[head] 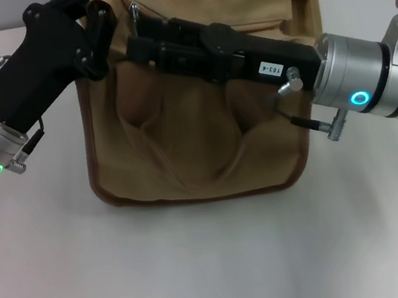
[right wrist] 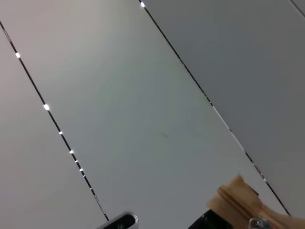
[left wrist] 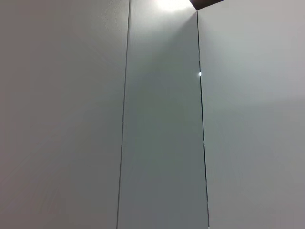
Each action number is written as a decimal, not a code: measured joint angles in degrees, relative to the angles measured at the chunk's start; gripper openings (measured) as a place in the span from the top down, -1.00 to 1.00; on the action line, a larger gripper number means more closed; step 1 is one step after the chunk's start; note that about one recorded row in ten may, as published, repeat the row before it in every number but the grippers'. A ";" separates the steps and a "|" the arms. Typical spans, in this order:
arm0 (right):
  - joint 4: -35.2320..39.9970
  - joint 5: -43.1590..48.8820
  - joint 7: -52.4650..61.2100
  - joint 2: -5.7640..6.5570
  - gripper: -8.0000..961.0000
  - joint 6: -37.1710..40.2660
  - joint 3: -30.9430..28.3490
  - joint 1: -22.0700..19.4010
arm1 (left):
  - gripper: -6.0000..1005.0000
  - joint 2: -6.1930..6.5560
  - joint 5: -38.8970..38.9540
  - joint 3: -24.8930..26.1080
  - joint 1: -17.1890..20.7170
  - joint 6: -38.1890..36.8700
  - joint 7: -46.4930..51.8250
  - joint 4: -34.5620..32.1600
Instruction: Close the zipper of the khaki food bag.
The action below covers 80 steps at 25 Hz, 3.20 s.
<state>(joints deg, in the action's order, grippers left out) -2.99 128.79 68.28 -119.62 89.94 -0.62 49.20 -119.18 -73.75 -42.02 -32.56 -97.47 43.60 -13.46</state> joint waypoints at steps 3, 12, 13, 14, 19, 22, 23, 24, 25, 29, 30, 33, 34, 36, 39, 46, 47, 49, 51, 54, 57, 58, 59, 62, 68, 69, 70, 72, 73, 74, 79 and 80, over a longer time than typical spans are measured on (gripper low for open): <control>-0.60 0.30 -0.24 -0.02 -0.61 -1.03 0.00 0.50 | 0.95 0.00 0.01 0.00 -0.04 0.00 -0.02 0.03; -1.04 0.46 -0.68 -0.08 -0.56 -1.95 -0.51 0.90 | 0.95 0.00 0.11 0.01 -0.06 0.00 -0.20 0.40; -1.04 0.46 -0.70 -0.09 -0.55 -2.01 -0.52 0.88 | 0.95 0.00 0.12 0.01 -0.06 0.00 -0.26 0.49; -1.05 0.46 -0.82 -0.09 -0.55 -2.35 -0.51 0.86 | 0.95 0.00 0.12 0.01 -0.06 0.00 -0.31 0.55; -1.06 0.45 -1.62 -0.09 -0.52 -2.89 -0.54 0.57 | 0.95 0.00 0.12 0.00 -0.06 0.00 -0.38 0.59; -1.06 0.36 -1.91 -0.09 -0.50 -2.90 -0.78 0.14 | 0.95 0.00 0.12 0.00 -0.05 0.00 -0.44 0.59; -1.06 0.32 -2.57 -0.09 -0.50 -2.91 -0.81 0.07 | 0.95 0.00 0.12 0.00 -0.05 0.00 -0.46 0.59; -1.05 0.29 -2.98 -0.10 -0.41 -2.96 -0.82 0.11 | 0.95 0.00 0.12 0.00 -0.05 0.00 -0.47 0.59; -1.05 0.29 -2.98 -0.10 -0.33 -2.96 -0.82 0.11 | 0.95 0.00 0.12 0.00 -0.05 0.00 -0.48 0.60; -1.93 0.22 -5.15 -0.15 0.03 -3.61 -0.89 0.50 | 0.95 0.00 0.11 0.00 -0.05 -0.01 -0.48 0.64; -1.93 0.22 -5.15 -0.15 0.13 -3.61 -0.89 0.50 | 0.95 0.00 0.11 0.00 -0.05 -0.01 -0.48 0.64; -2.09 0.21 -5.90 -0.17 0.44 -3.70 -1.22 0.35 | 0.95 0.00 0.10 0.00 -0.05 -0.09 -0.44 0.63; -2.10 0.20 -6.04 -0.17 0.52 -3.71 -1.45 0.29 | 0.95 0.00 0.10 0.00 -0.05 -0.13 -0.43 0.64; -2.11 0.19 -6.05 -0.17 0.67 -3.70 -1.52 0.27 | 0.95 0.00 0.10 0.01 -0.05 -0.15 -0.41 0.63; -2.12 0.17 -6.06 -0.18 0.89 -3.85 -1.61 0.16 | 0.95 0.00 0.10 0.03 -0.05 -0.16 -0.44 0.63; -1.86 0.13 -7.70 -0.14 0.97 -3.76 -1.91 -2.01 | 0.95 -0.01 0.21 0.71 0.45 0.06 -0.54 0.39; -1.84 0.13 -8.02 -0.08 0.97 -3.45 -2.07 -2.62 | 0.94 0.00 0.48 0.79 0.69 0.09 -0.54 0.26; -1.17 0.13 -8.14 0.17 0.98 -2.47 -2.45 -4.01 | 0.94 0.00 1.27 0.90 1.19 0.10 -0.55 0.14; -0.64 0.12 -8.02 0.21 0.98 -2.03 -2.48 -4.44 | 0.94 0.08 2.10 0.92 1.79 0.10 -0.56 0.01; 0.99 0.11 -7.16 0.25 0.98 -0.82 -3.15 -6.01 | 0.93 0.18 2.22 0.95 2.14 0.26 -0.57 -0.19; 1.31 0.07 -7.09 0.32 0.98 -0.52 -3.77 -7.17 | 0.92 0.19 2.28 1.00 2.54 0.56 -0.58 -0.55; 1.62 0.07 -6.98 0.36 0.98 -0.33 -4.07 -7.68 | 0.92 0.19 2.30 1.04 2.59 0.59 -0.59 -0.57; 2.13 0.06 -6.71 0.39 0.98 0.03 -4.35 -8.27 | 0.92 0.21 2.31 1.17 2.69 0.66 -0.59 -0.58; 4.78 -0.02 -5.22 0.39 0.98 1.90 -5.44 -10.61 | 0.91 0.24 2.34 1.41 2.89 0.94 -0.60 -0.60; 8.69 -2.97 -3.80 0.40 0.98 3.58 -6.29 -15.87 | 0.90 0.27 2.40 1.42 2.94 1.67 -0.62 -0.68; 9.65 -4.85 -3.78 0.41 0.98 4.21 -6.30 -17.51 | 0.90 0.27 2.40 1.42 2.94 1.80 -0.63 -0.70; 9.65 -4.85 -3.78 0.41 0.98 4.21 -6.30 -17.51 | 0.89 0.27 2.40 1.41 2.93 1.94 -0.63 -0.70; 10.41 -7.88 -4.00 0.42 0.98 5.40 -6.33 -19.48 | 0.89 0.28 2.43 1.42 2.88 2.18 -0.63 -0.71; 10.65 -9.09 -4.22 0.45 0.98 5.89 -6.34 -20.26 | 0.89 0.27 2.44 1.42 2.88 2.28 -0.63 -0.71; 10.84 -10.18 -4.52 0.44 0.98 6.45 -6.34 -21.00 | 0.88 0.27 2.44 1.42 2.88 2.28 -0.63 -0.71; 11.64 -11.83 -8.96 0.44 0.93 10.77 -6.33 -23.78 | 0.87 0.26 2.39 1.11 3.48 2.48 -0.93 -0.73; 11.55 -11.84 -10.40 0.41 0.91 11.61 -6.32 -24.11 | 0.87 0.27 2.32 1.02 3.60 2.41 -1.07 -0.74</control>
<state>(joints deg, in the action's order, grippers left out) 8.56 116.95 57.88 -119.21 101.55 -6.94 25.09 -118.91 -71.43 -40.99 -28.95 -95.06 42.54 -14.20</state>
